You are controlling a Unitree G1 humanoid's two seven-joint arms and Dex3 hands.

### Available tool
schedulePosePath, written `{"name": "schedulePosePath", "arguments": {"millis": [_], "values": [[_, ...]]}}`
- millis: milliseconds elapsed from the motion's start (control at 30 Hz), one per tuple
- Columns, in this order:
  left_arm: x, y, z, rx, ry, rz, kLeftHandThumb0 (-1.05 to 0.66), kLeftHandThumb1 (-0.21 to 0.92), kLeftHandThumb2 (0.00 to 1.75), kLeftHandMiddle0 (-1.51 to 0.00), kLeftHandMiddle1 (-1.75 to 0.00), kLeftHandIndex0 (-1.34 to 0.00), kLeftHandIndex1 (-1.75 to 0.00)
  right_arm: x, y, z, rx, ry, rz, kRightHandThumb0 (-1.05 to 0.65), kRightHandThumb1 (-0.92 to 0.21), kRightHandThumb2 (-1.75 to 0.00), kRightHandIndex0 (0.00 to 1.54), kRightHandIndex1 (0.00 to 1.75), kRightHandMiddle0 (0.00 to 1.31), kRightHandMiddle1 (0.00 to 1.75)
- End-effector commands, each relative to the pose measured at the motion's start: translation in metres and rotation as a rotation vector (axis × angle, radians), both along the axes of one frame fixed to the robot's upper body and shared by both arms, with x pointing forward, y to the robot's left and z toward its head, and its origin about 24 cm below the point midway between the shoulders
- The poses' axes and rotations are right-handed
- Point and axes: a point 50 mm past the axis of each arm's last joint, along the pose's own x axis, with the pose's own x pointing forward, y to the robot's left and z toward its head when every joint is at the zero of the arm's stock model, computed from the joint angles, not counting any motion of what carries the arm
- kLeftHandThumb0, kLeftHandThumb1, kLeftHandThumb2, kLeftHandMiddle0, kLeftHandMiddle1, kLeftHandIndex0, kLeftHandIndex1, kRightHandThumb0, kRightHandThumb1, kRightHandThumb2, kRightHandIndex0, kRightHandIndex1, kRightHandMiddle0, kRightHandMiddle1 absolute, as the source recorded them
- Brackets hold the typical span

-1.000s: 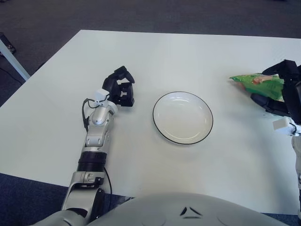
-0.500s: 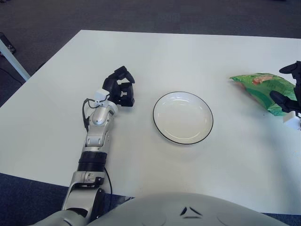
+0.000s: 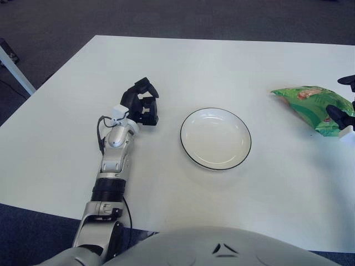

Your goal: Put the snack into the plate.

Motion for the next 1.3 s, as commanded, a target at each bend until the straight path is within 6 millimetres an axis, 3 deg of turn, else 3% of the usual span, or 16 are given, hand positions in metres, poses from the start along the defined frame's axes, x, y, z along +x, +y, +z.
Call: {"name": "schedulePosePath", "arguments": {"millis": [0,667,1267], "values": [[-0.007,0.002,-0.018,0.001,0.062,0.01,-0.52,0.21,1.45,-1.31,-1.75,-0.7,-1.75,0.006,-0.005,0.005,0.0,-0.011,-0.002,-0.96,-0.92,-1.09,0.0,0.53,0.0,0.93],[-0.007,0.001,-0.018,-0.003,0.058,-0.001,-0.51,0.22,1.44,-1.32,-1.75,-0.69,-1.75,0.028,-0.016,0.002,0.067,0.045,0.014,-0.9,-0.92,-1.03,0.0,0.5,0.0,0.96],[-0.01,0.001,-0.019,-0.004,0.051,0.001,-0.51,0.23,1.43,-1.32,-1.75,-0.69,-1.75,0.071,-0.031,-0.026,0.241,0.189,0.045,-0.89,-0.92,-0.97,0.0,0.22,0.0,0.79]]}}
